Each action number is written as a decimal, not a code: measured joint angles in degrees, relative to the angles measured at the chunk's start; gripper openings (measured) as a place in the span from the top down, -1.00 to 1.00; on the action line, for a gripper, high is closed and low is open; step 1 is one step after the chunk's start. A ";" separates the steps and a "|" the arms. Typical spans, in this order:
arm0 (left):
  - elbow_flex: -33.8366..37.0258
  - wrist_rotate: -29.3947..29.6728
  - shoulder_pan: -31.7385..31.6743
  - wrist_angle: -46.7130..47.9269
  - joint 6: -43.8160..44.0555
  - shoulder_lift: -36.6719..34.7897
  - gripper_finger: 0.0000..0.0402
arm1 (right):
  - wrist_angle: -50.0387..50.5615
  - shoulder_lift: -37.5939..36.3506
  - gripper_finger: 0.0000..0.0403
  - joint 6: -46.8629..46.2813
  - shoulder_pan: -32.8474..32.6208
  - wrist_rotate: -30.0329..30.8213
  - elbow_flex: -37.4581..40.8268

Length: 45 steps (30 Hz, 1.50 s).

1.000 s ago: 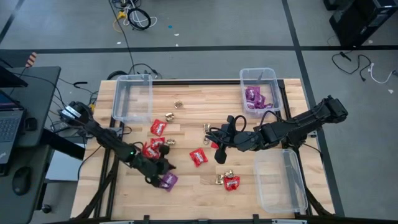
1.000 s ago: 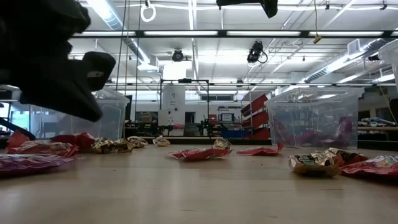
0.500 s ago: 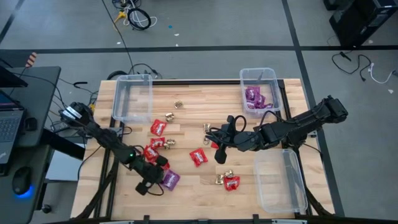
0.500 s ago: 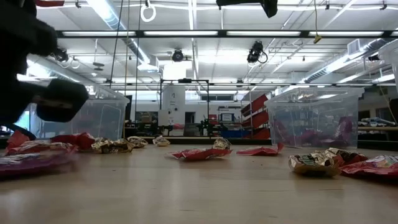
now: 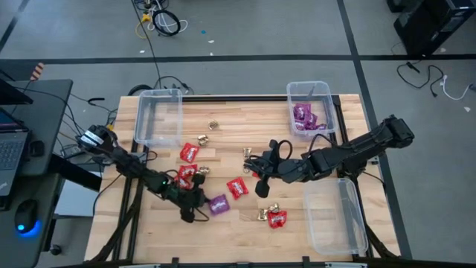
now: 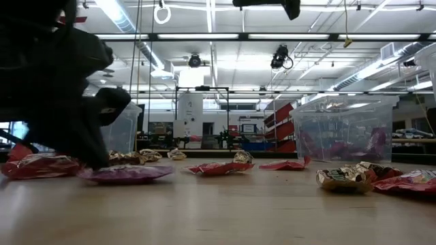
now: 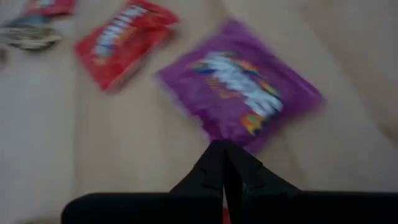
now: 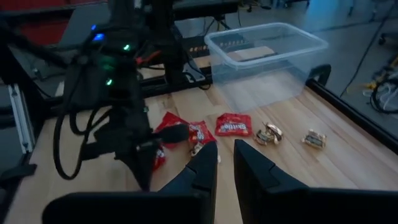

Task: Sort candy
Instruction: Put the purple candy into the top right transparent bin

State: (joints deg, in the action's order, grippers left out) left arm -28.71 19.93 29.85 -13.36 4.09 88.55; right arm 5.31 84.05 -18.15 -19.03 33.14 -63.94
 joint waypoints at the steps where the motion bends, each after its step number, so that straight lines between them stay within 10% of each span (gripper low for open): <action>1: 0.00 0.48 -0.50 -0.46 -0.56 0.00 1.00 | -0.90 0.91 0.80 1.19 0.00 0.02 0.02; 23: 0.02 -10.40 -0.28 -1.32 0.77 -0.96 1.00 | -3.60 19.18 0.80 8.77 2.93 -11.77 -8.37; 45: 0.00 -7.65 0.69 -6.99 4.58 2.60 1.00 | -11.79 29.53 0.63 7.39 1.56 -15.63 -8.37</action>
State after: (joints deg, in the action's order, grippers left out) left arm -28.71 12.28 30.55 -20.36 8.67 91.15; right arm -6.48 113.58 -10.76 -17.47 17.50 -72.31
